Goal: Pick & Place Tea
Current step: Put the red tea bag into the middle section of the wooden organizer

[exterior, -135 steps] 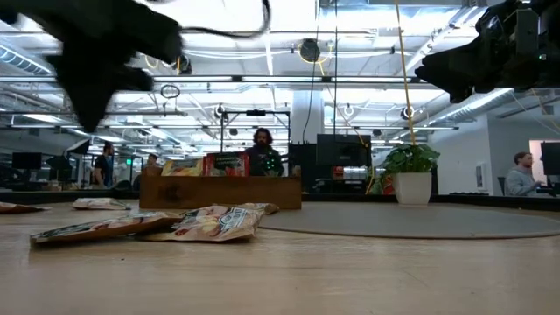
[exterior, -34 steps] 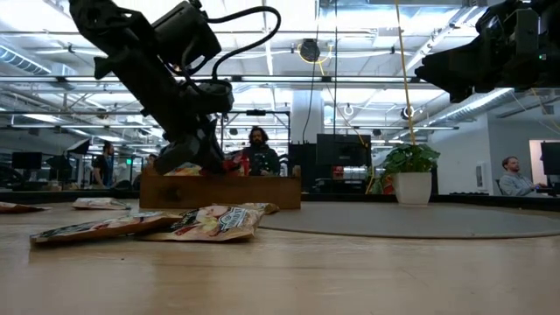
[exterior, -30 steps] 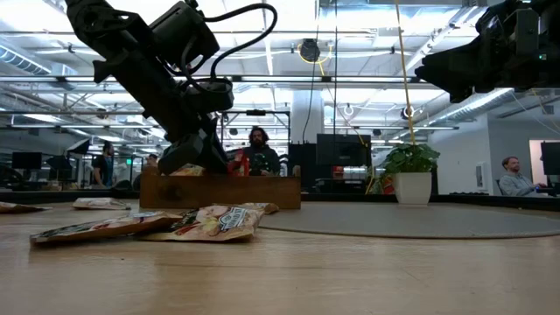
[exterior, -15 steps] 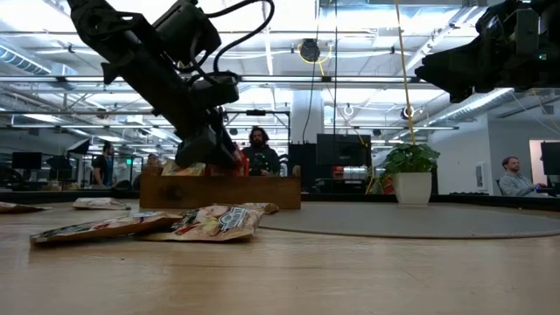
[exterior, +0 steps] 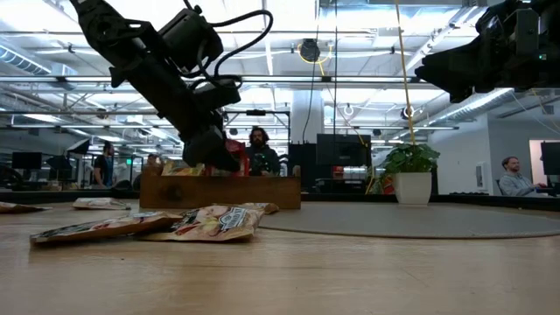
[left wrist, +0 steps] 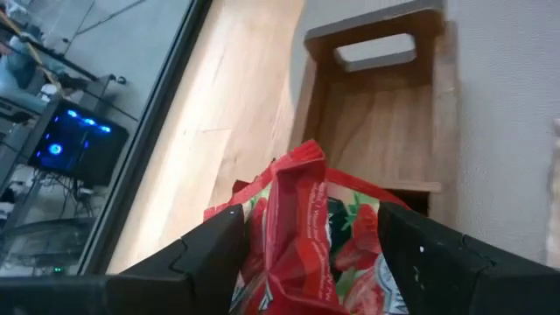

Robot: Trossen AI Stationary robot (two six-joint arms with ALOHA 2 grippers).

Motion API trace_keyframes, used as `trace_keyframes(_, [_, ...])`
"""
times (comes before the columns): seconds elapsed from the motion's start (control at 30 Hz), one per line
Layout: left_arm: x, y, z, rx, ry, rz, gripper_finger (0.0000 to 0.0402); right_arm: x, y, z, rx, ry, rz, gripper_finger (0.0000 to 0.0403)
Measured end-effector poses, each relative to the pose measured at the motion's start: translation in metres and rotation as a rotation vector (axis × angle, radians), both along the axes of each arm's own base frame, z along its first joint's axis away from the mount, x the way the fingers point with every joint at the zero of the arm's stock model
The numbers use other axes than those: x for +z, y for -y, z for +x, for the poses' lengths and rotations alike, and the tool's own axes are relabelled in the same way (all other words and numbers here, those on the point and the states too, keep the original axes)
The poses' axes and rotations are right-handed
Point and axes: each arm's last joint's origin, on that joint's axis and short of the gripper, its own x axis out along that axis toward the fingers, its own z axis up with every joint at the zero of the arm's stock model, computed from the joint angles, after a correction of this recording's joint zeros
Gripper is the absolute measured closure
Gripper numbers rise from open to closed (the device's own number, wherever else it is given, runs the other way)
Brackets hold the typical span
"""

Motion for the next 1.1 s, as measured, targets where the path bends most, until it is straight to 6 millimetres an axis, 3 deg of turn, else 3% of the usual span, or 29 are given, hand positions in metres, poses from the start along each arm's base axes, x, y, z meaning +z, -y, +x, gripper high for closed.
trace_keyframes(0.27, [0.001,0.007,0.001,-0.023,-0.007,0.031,0.0144,0.0,0.0,0.0,0.0,0.0,0.0,0.0248])
trace_keyframes(0.7, [0.006,0.02,0.003,-0.045,-0.046,0.232,0.0144,0.0,0.0,0.0,0.0,0.0,0.0,0.0248])
trace_keyframes(1.1, [0.01,0.026,0.006,-0.059,0.001,0.25,0.0144,0.0,0.0,0.0,0.0,0.001,0.0,0.0248])
